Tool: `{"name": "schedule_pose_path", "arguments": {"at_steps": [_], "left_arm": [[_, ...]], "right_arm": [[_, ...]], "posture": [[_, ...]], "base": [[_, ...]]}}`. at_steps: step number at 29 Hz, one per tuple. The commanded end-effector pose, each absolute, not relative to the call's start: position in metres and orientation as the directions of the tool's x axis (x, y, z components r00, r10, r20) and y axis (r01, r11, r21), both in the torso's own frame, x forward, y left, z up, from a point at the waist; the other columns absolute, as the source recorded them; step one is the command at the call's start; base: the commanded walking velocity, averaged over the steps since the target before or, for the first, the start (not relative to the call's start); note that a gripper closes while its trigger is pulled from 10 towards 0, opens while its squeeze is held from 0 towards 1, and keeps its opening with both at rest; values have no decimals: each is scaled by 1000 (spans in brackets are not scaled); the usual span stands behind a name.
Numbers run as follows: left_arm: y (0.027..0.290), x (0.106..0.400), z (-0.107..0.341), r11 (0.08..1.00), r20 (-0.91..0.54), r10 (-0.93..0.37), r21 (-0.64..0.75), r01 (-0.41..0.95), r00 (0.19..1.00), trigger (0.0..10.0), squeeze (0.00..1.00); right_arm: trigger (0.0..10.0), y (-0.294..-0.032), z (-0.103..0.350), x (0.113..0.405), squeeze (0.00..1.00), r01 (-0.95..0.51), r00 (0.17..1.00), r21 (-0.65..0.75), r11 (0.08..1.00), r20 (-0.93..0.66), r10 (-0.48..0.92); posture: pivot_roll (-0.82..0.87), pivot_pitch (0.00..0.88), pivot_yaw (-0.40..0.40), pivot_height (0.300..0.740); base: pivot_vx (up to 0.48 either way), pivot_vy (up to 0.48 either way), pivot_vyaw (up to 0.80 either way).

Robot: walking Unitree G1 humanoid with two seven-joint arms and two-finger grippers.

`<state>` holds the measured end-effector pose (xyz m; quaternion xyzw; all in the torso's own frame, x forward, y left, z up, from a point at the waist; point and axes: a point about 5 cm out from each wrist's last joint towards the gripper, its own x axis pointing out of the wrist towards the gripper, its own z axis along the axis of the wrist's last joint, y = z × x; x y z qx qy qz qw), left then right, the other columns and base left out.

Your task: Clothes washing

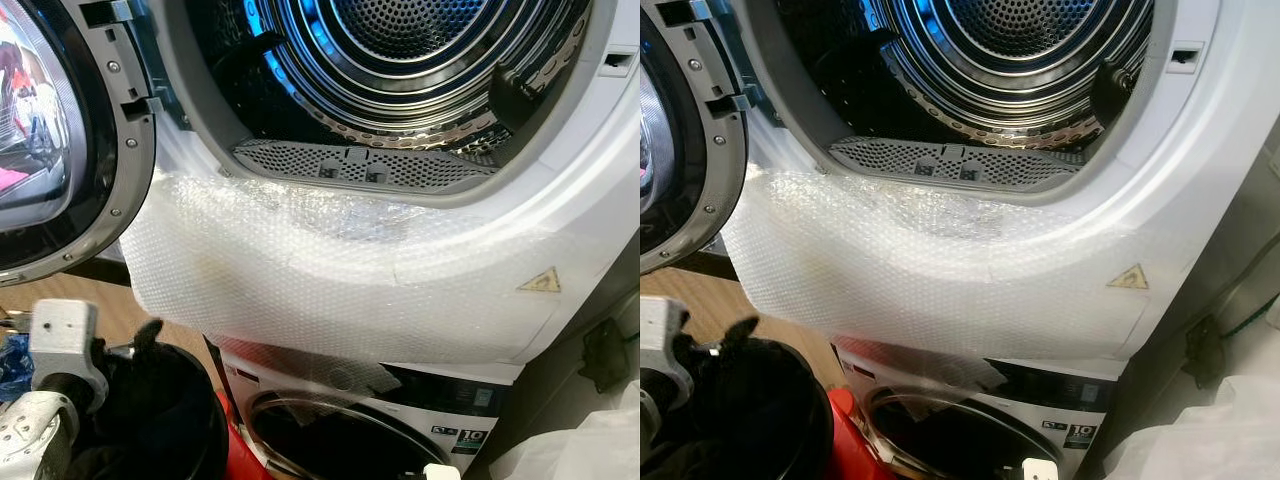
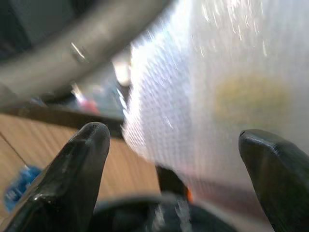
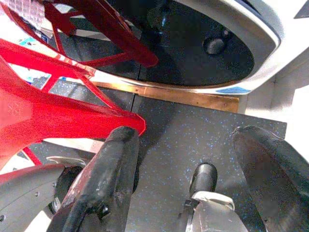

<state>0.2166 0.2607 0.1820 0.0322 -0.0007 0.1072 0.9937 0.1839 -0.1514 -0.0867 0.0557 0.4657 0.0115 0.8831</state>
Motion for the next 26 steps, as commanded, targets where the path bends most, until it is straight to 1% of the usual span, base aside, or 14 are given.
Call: {"name": "schedule_pose_path", "arguments": {"at_steps": [1, 2, 3, 5, 7, 8, 10, 11, 12, 14, 16, 18, 20, 26], "left_arm": [[272, 209, 187, 944, 29, 318, 86, -319, 948, 10000, 906], [279, 205, 186, 925, 24, 362, 114, -362, 932, 10000, 0], [281, 204, 186, 921, 24, 371, 120, -371, 929, 10000, 0], [303, 197, 180, 865, -13, 495, 108, -491, 869, 10000, 0], [320, 191, 174, 815, -43, 575, 116, -568, 817, 10000, 0], [320, 191, 174, 815, -43, 575, 116, -568, 817, 10000, 0], [327, 190, 165, 806, -110, 584, 189, -560, 804, 10000, 0], [328, 191, 164, 809, -124, 582, 192, -556, 804, 10000, 0], [331, 193, 154, 804, -172, 588, 236, -546, 791, 10000, 0], [336, 195, 145, 794, -214, 601, 269, -545, 770, 10000, 0], [340, 197, 140, 791, -230, 610, 244, -562, 759, 10000, 0], [340, 205, 137, 809, -254, 587, 210, -549, 769, 10000, 0], [340, 209, 135, 812, -269, 582, 227, -537, 767, 10000, 0], [340, 212, 127, 817, -302, 577, 189, -545, 759, 10000, 0]], "right_arm": [[10000, -148, -87, 184, 0, 21, 559, 111, 994, -826, 80], [10000, -148, -87, 185, 0, 24, 560, 112, 993, -825, 79], [10000, -148, -86, 185, 0, 25, 560, 112, 993, -825, 79], [10000, -148, -86, 185, 0, 29, 561, 113, 993, -824, 77], [10000, -148, -87, 184, 0, 29, 559, 113, 993, -825, 78], [10000, -148, -87, 184, 0, 29, 559, 113, 993, -825, 78], [10000, -148, -87, 184, 0, 30, 558, 114, 993, -826, 78], [10000, -148, -87, 184, 0, 31, 558, 114, 993, -827, 77], [10000, -147, -87, 183, 0, 27, 553, 115, 993, -829, 81], [10000, -146, -88, 182, 0, 24, 549, 115, 993, -832, 83], [10000, -146, -87, 183, 0, 34, 553, 119, 992, -829, 81], [10000, -147, -87, 185, 0, 35, 557, 119, 992, -827, 79], [10000, -148, -86, 186, 0, 35, 559, 118, 992, -826, 79], [10000, -151, -85, 187, 0, 38, 563, 113, 993, -823, 72]], "posture": [[260, 0, 74, 740], [262, 0, 74, 740], [265, 0, 74, 740], [268, 0, 70, 740], [269, 0, 69, 740], [269, 0, 69, 740], [267, 0, 68, 740], [264, 0, 69, 740], [262, 0, 65, 740], [250, 0, 66, 740], [245, 0, 65, 740], [241, 0, 60, 740], [242, 0, 58, 740], [238, 0, 53, 740]], "base": [[0, 0, 0], [0, 0, 0], [0, 0, 0], [0, 0, 0], [0, 0, 0], [0, 0, 0], [0, 0, 0], [0, 0, 0], [0, 0, 0], [0, 0, 0], [0, 0, 0], [0, 0, 0], [0, 0, 0], [0, 0, 0]]}}
